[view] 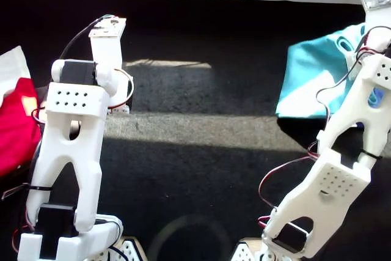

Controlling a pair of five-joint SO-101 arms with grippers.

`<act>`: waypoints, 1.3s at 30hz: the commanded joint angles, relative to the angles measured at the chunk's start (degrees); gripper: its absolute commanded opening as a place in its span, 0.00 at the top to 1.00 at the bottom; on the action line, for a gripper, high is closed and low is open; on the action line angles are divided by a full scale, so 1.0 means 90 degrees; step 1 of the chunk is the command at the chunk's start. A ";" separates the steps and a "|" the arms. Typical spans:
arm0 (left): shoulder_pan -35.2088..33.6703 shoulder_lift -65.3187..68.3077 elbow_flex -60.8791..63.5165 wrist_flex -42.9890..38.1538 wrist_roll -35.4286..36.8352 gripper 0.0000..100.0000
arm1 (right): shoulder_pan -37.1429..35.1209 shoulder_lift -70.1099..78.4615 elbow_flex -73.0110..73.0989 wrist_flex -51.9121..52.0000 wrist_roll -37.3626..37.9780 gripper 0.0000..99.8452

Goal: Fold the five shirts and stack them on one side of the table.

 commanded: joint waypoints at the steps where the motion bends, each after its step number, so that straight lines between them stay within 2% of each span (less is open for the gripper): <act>1: -0.0063 -0.0210 -0.0034 -0.0068 -0.0029 0.99 | 0.0220 0.0337 -0.0337 -0.0620 0.0313 0.99; 10: -0.0063 -0.0210 -0.0034 -0.0068 -0.0029 0.99 | 0.0562 0.1304 -0.0327 -0.2222 0.0615 0.99; 17: -0.0063 -0.0210 -0.0034 -0.0059 -0.0029 0.99 | 0.0669 0.1783 -0.0327 -0.2847 0.0606 0.99; 21: -0.0063 -0.0210 -0.0034 -0.0049 -0.0029 0.99 | 0.0796 0.1900 -0.0327 -0.2818 0.0567 0.89; 25: -0.0054 -0.0210 -0.0034 -0.0068 -0.0029 0.99 | 0.0962 0.1900 -0.0327 -0.2838 -0.0127 0.77; 32: -0.0054 -0.0210 -0.0034 -0.0068 -0.0029 0.99 | 0.1138 0.1900 -0.0757 -0.2828 -0.1758 0.77; 35: -0.0073 -0.0210 -0.0034 -0.0068 -0.0029 0.99 | 0.1070 0.1871 -0.1148 -0.2623 -0.2325 0.81; 38: -0.0386 -0.0249 -0.0073 -0.0049 -0.0029 0.99 | 0.0894 0.1871 -0.1822 -0.2095 -0.2344 0.98; 39: -0.0591 -0.0259 -0.0093 -0.0029 -0.0029 0.99 | 0.0864 0.1871 -0.2066 -0.1880 -0.2354 1.00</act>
